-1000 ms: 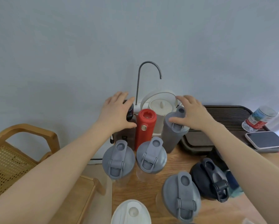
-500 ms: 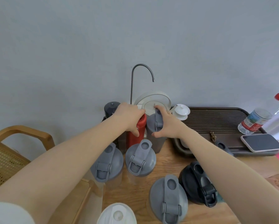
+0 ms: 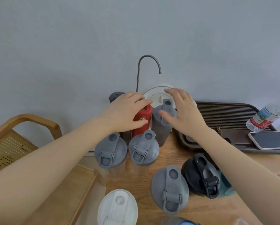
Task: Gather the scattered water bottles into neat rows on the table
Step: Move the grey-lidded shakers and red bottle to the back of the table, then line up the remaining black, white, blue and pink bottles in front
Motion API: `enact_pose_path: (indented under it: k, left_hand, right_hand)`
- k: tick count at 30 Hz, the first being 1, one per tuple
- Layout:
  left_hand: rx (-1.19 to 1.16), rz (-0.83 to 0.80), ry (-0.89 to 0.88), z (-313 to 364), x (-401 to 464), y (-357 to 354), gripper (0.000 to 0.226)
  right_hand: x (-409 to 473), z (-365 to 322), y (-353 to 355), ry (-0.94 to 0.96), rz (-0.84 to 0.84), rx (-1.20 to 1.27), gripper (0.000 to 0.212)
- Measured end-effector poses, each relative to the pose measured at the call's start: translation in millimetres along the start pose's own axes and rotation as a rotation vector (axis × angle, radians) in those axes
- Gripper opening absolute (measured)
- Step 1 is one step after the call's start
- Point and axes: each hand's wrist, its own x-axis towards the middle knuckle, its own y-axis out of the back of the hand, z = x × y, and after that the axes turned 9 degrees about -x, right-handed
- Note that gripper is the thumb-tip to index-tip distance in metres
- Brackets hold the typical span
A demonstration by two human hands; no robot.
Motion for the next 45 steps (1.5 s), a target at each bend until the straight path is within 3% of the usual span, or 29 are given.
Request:
enact_pose_path:
  k: [1,3,6,9,13,22,27,34,36,38,41,43,45]
  left_hand:
    - [-0.07,0.046,0.015,2,-17,3,0.062]
    - [-0.153,-0.03,0.088,2,-51,5,0.07]
    - [-0.175,-0.348,0.196,-8,-92,-6,0.092]
    - [-0.199,-0.418,0.216,-23,-110,-19,0.111]
    - [-0.233,-0.436,0.255,-39,-109,-29,0.119]
    - [-0.377,-0.172,0.238,-44,-103,-56,0.105]
    - [-0.453,-0.054,0.256,-45,-109,-69,0.099]
    - [-0.421,-0.043,0.267,-38,-109,-67,0.101]
    - [-0.377,-0.021,0.275,-36,-109,-64,0.106]
    - [-0.34,0.008,0.241,-31,-110,-61,0.106]
    - [-0.276,0.077,0.066,-12,-105,-59,0.096]
    - [-0.265,0.071,-0.045,13,-96,-58,0.09]
    - [-0.217,-0.001,-0.17,40,-87,-62,0.091]
  right_hand:
    - [-10,-13,7,0.039,-0.039,0.035,0.053]
    - [-31,-39,11,0.086,-0.313,-0.061,0.047]
    - [-48,-59,-11,0.052,-0.624,-0.409,0.075]
    - [-47,-67,-32,-0.107,-0.62,-0.336,0.097]
    - [-41,-70,-49,-0.224,-0.618,-0.199,0.1]
    - [-38,-56,-41,-0.034,-0.728,-0.249,0.101]
    - [-38,-52,-41,-0.001,-0.704,-0.289,0.103]
    - [-46,-51,-34,-0.074,-0.632,-0.196,0.112]
    - [-48,-47,-20,-0.145,-0.565,-0.078,0.104]
    - [-52,-37,2,-0.194,-0.442,-0.007,0.082]
    - [-65,-11,37,-0.192,-0.327,-0.072,0.053]
    - [-79,4,50,-0.16,-0.476,-0.129,0.059]
    - [-97,15,46,-0.101,-0.775,-0.209,0.079]
